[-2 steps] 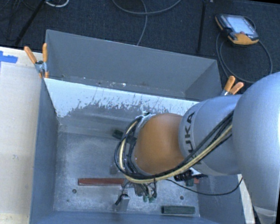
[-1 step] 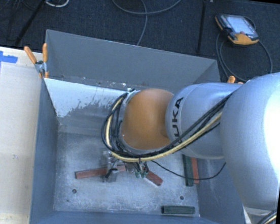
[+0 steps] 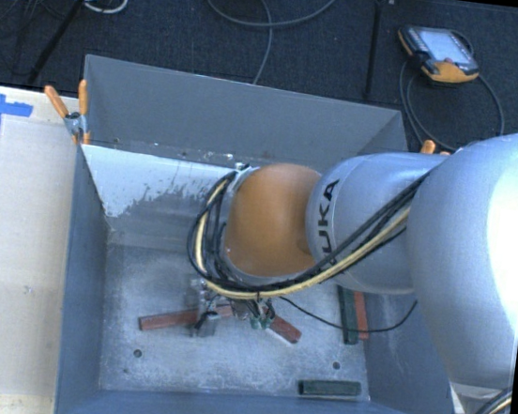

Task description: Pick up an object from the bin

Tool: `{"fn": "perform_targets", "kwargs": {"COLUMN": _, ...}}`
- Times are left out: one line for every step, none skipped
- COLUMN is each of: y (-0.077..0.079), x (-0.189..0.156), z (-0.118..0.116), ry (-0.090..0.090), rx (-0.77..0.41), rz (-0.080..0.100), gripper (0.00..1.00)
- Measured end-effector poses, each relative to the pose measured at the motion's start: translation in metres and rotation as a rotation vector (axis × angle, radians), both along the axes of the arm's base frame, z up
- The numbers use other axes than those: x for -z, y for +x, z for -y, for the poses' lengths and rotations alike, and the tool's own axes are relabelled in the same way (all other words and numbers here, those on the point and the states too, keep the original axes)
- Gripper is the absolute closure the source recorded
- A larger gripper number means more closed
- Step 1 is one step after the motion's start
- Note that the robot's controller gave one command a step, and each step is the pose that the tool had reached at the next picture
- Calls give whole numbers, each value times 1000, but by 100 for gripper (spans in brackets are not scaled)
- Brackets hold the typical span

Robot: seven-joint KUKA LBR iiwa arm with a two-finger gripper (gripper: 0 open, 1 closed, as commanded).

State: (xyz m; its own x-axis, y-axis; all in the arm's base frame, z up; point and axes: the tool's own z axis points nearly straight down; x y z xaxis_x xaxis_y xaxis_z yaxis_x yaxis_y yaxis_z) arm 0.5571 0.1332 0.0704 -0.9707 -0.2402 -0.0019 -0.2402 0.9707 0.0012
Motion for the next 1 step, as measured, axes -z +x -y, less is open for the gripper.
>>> {"fn": "perform_targets", "kwargs": {"y": 19, "x": -139, "z": -22, "ry": -1, "rx": -39, "rz": 0, "gripper": 100}}
